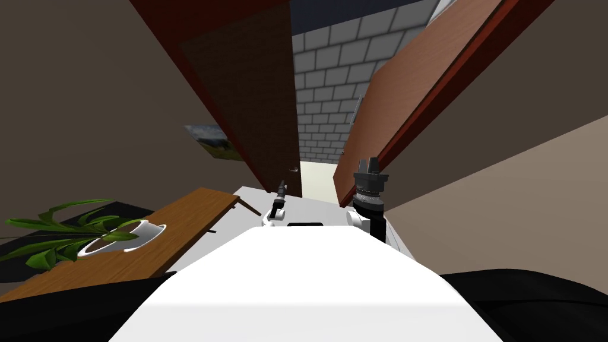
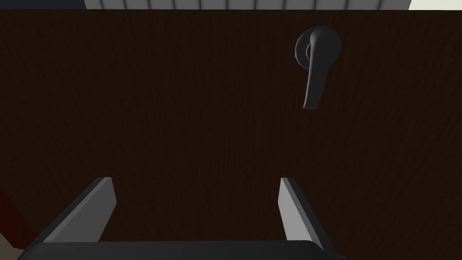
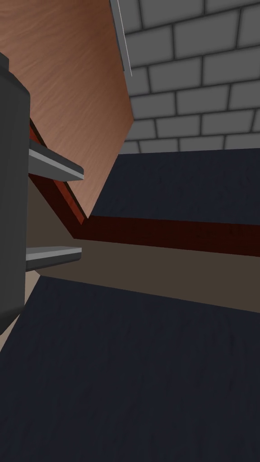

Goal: Push the door open

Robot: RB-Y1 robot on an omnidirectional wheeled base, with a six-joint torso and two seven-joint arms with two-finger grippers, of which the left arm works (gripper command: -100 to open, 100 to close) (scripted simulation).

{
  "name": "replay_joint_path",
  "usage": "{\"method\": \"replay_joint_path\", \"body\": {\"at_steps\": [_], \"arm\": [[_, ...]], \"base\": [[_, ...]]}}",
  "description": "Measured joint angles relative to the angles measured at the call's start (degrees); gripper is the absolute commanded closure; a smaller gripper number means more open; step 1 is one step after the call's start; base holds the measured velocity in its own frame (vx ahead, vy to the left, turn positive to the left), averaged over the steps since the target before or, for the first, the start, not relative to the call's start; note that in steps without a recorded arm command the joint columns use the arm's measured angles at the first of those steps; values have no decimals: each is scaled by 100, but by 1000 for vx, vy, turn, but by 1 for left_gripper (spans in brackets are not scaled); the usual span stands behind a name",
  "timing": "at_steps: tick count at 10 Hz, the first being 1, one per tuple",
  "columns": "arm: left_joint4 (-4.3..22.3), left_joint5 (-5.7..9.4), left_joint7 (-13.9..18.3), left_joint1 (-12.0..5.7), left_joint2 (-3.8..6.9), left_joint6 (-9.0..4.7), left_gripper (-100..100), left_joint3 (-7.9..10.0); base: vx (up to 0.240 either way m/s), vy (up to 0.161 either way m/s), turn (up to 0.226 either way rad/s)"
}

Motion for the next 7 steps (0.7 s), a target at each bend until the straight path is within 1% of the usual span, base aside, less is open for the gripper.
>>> {"method": "replay_joint_path", "body": {"at_steps": [2, 6, 7], "arm": [[301, -8, -1, -116, -14, -69, -100, -1], [1020, -33, -38, -383, -107, -228, -100, -7], [1103, -39, -29, -413, -103, -214, -100, -14]], "base": [[72, 42, -49], [93, 46, -42], [80, 61, -41]]}}
